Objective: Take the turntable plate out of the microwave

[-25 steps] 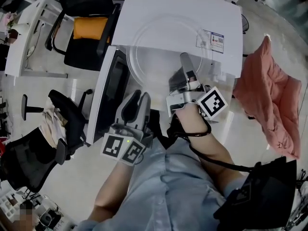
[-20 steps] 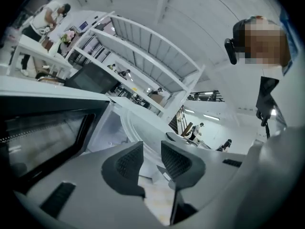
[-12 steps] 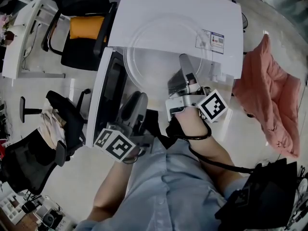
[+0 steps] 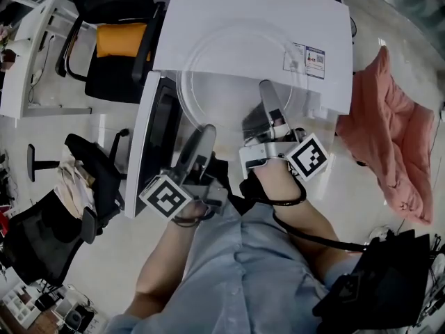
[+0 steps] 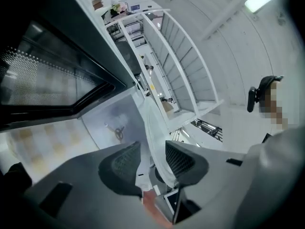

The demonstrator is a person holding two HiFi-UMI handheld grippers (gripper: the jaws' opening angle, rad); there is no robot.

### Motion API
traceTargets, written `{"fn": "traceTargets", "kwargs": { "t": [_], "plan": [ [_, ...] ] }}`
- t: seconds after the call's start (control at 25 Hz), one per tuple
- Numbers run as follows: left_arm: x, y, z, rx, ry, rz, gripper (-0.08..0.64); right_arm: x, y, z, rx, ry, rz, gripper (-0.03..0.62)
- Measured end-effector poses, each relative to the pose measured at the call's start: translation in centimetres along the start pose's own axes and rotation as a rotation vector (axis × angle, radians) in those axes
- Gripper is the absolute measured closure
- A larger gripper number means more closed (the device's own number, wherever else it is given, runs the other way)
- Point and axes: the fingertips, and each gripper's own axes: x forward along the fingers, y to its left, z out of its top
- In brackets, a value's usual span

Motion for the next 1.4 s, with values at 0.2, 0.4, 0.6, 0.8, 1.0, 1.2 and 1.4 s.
{"fn": "traceTargets", "kwargs": {
  "t": [0.2, 0.4, 0.6, 0.8, 1.0, 1.2, 1.4],
  "plan": [
    [0.6, 0.3, 0.4, -0.022, -0.011, 0.013, 0.493, 0.0, 0.0, -0.1, 0.005, 0.005, 0.003, 0.56],
    [0.6, 0.2, 0.5, -0.086, -0.021, 0.001, 0.506, 0.0, 0.3, -0.2, 0.016, 0.015, 0.016, 0.552],
    [0.8, -0.8, 1.1, -0.105, -0.035, -0.017, 0.512, 0.0, 1.7, -0.6, 0.039, 0.085, 0.069, 0.451],
    [1.2, -1.3, 1.4, -0.12, -0.045, -0.019, 0.514, -1.2, 1.4, -1.8, 0.036, 0.196, 0.021, 0.414],
    [1.5, -1.6, 1.8, -0.125, -0.046, -0.025, 0.514, -4.1, 0.4, -3.4, -0.005, 0.317, -0.071, 0.416],
    [1.8, -1.4, 2.0, -0.124, -0.04, -0.019, 0.514, -6.2, 1.5, -3.8, -0.102, 0.384, -0.112, 0.523],
    [2.9, -1.5, 2.3, -0.117, -0.021, -0.023, 0.514, -5.4, 1.2, -3.1, -0.036, 0.349, -0.104, 0.539]
  ]
}}
